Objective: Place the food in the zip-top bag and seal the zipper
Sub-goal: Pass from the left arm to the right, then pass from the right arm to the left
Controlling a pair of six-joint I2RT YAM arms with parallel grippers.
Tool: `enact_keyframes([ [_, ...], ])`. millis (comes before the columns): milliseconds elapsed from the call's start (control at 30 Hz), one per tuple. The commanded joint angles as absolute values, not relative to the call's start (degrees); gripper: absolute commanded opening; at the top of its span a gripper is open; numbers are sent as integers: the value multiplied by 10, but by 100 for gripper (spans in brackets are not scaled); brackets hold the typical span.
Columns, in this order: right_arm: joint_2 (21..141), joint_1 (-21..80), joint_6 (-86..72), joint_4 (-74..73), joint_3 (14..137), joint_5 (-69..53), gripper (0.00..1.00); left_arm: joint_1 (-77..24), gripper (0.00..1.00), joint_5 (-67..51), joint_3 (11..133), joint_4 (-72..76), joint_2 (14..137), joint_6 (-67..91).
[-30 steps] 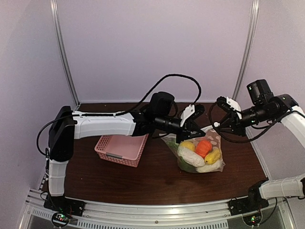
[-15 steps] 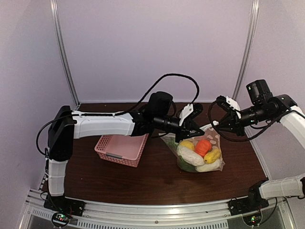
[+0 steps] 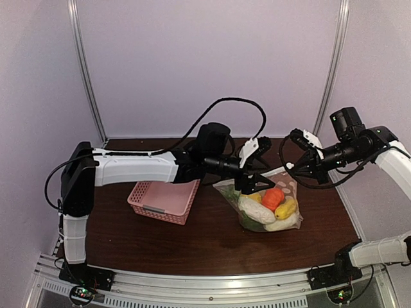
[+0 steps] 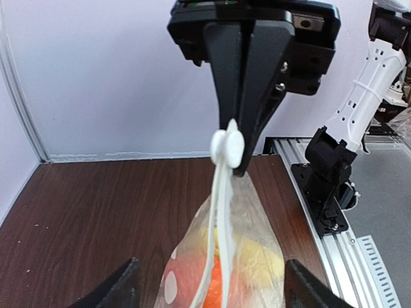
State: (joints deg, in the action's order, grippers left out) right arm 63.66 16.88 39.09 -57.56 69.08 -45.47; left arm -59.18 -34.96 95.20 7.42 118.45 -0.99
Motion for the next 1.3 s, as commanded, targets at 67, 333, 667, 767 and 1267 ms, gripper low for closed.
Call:
enact_keyframes([
  [67, 641, 179, 407, -628, 736, -467, 0, -589, 93, -268, 931, 118, 1097, -18],
  [333, 651, 188, 406, -623, 744, -465, 0, -600, 98, -272, 938, 205, 1120, 79],
  [667, 663, 195, 397, -629, 770, -467, 0, -604, 86, -291, 992, 169, 1160, 83],
  [767, 660, 195, 394, -630, 780, -466, 0, -604, 74, -315, 1016, 152, 1175, 93],
  [1267, 660, 196, 376, -607, 760, -466, 0, -604, 41, -372, 1002, 147, 1178, 107],
])
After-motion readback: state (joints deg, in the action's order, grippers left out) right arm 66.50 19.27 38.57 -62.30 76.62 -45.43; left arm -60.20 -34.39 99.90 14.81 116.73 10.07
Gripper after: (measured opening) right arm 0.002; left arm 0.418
